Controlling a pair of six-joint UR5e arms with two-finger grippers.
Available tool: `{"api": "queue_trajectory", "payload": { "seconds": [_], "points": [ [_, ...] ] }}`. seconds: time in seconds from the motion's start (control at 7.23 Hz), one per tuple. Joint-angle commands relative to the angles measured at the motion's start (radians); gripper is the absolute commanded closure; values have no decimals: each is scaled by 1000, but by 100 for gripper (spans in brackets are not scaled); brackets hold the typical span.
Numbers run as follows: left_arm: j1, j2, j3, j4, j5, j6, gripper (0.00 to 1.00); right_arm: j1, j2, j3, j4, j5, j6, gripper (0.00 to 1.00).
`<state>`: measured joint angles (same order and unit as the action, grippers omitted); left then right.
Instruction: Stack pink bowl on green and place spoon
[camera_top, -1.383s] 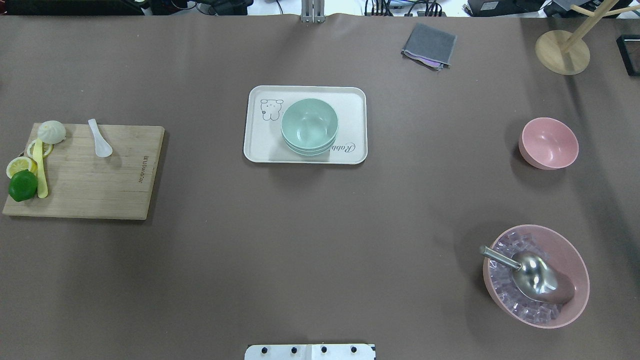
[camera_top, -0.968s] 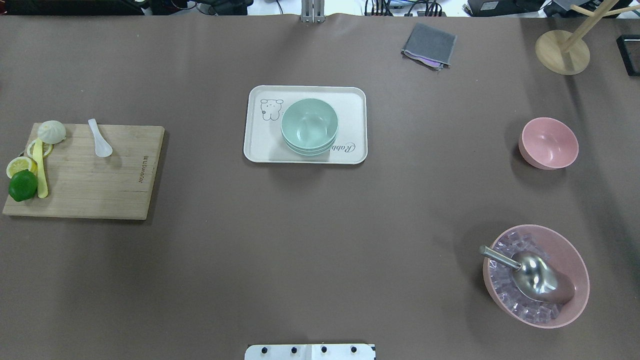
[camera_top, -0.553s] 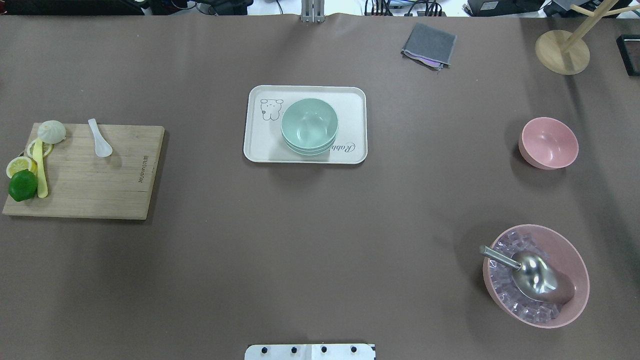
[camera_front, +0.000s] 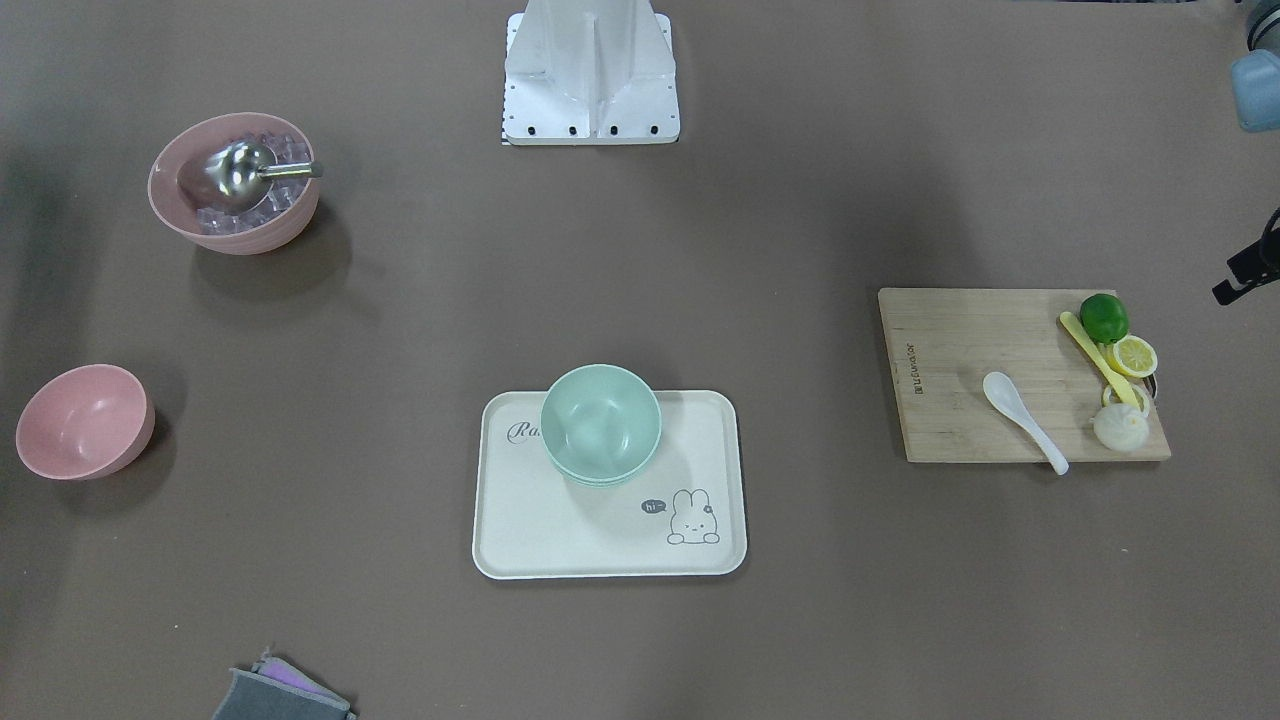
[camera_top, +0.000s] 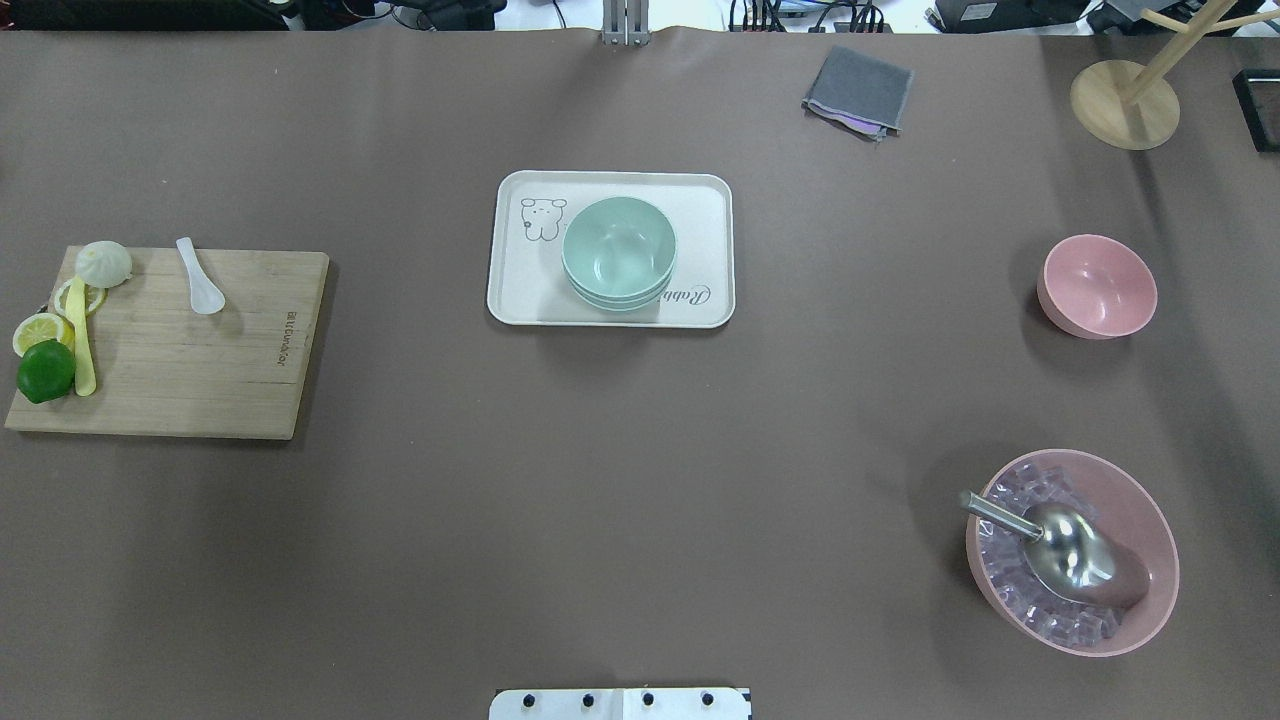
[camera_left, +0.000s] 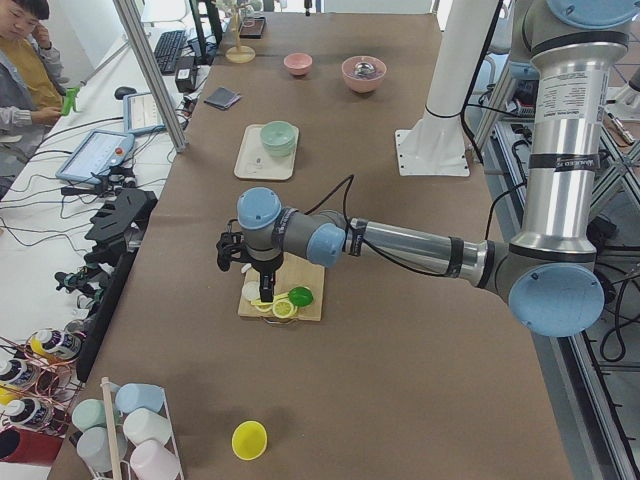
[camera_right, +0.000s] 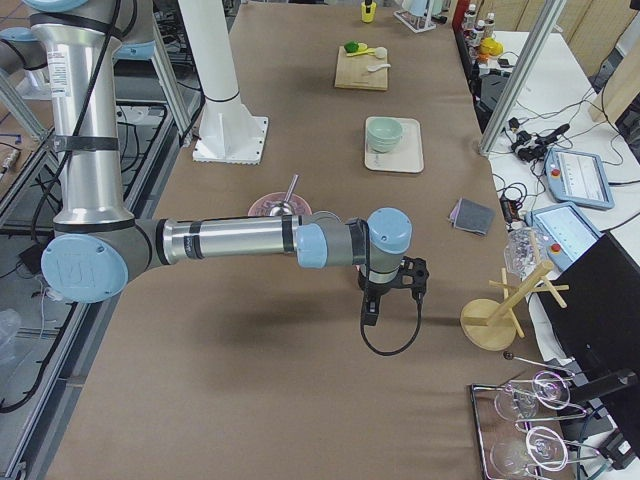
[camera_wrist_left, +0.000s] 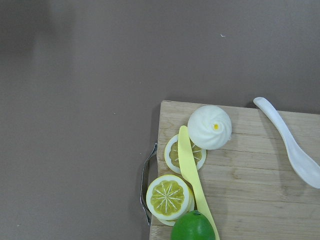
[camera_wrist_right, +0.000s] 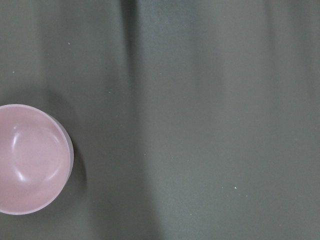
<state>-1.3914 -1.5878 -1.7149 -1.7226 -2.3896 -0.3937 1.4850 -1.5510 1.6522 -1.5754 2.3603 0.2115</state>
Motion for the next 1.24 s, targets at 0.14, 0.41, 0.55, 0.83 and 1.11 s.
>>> {"api": "queue_trajectory", "payload": {
  "seconds": [0.14, 0.41, 0.55, 0.83, 1.11],
  "points": [
    [2, -9, -2, -2, 1, -5, 2, 0, -9, 4, -1, 5, 0, 0],
    [2, -9, 3, -34, 0, -11, 2, 0, -15, 6, -1, 25, 5, 0],
    [3, -14, -2, -37, 0, -10, 2, 0, -32, 6, -1, 69, 5, 0],
    [5, -12, 8, -52, 3, -2, 2, 0, -59, 1, 151, 99, 5, 0],
    [5, 61, 9, -186, 3, -13, 2, -3, -78, -2, 201, 105, 9, 0]
  ]
}}
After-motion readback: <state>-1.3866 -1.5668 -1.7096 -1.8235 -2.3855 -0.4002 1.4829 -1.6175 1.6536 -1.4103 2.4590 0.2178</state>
